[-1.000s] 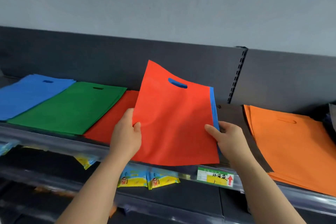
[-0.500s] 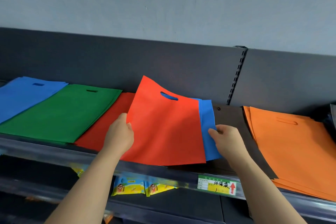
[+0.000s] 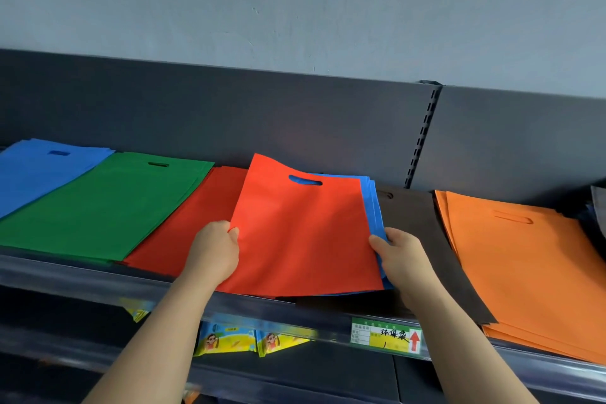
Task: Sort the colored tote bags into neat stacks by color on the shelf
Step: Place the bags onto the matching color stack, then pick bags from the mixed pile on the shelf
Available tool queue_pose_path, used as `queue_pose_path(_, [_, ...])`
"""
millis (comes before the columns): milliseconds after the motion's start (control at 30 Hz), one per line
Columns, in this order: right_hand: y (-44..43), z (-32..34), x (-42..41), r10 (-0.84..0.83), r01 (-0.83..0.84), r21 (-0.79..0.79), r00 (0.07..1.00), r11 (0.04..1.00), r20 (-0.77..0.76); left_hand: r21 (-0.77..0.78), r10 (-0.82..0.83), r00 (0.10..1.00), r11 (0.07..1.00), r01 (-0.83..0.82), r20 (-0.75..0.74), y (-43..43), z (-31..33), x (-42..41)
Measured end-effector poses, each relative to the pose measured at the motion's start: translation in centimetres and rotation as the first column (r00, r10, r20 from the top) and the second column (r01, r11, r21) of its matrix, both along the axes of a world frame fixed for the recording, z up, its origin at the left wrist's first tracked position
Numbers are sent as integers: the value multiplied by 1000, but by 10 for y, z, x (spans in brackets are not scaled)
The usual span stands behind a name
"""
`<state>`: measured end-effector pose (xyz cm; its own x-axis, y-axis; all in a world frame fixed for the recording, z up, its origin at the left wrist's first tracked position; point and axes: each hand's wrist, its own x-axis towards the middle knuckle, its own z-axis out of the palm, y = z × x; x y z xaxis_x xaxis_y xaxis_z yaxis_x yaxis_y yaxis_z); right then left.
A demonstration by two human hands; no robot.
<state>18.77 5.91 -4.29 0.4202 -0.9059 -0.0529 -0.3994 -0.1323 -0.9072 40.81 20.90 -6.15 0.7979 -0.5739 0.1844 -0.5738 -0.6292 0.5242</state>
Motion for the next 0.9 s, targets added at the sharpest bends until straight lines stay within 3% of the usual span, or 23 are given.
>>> queue_pose_path(100, [-7, 5, -9, -8, 9, -81, 1000, 997, 9, -7, 70, 993, 998, -70, 95, 2, 4, 7])
queue_pose_path(367, [-24, 36, -50, -74, 21, -415, 991, 909, -111, 199, 195, 959, 951, -237, 208, -4, 0, 12])
queue_pose_path(600, [-27, 59, -90, -169, 161, -566, 985, 809, 38, 288, 182, 918, 912, -292, 354, -16, 2, -4])
queue_pose_path(667, [-27, 67, -100, -182, 211, -576, 977, 789, 109, 240, 136, 924, 943, -231, 356, -25, 5, -15])
queue_pose_path(767, [-28, 80, -115, -210, 301, -576, 953, 760, 220, 118, -34, 946, 993, -5, 322, -49, 14, -38])
queue_pose_path(900, [-24, 94, -128, -200, 393, -475, 891, 787, 407, -203, -334, 941, 918, 339, 63, -75, 31, -85])
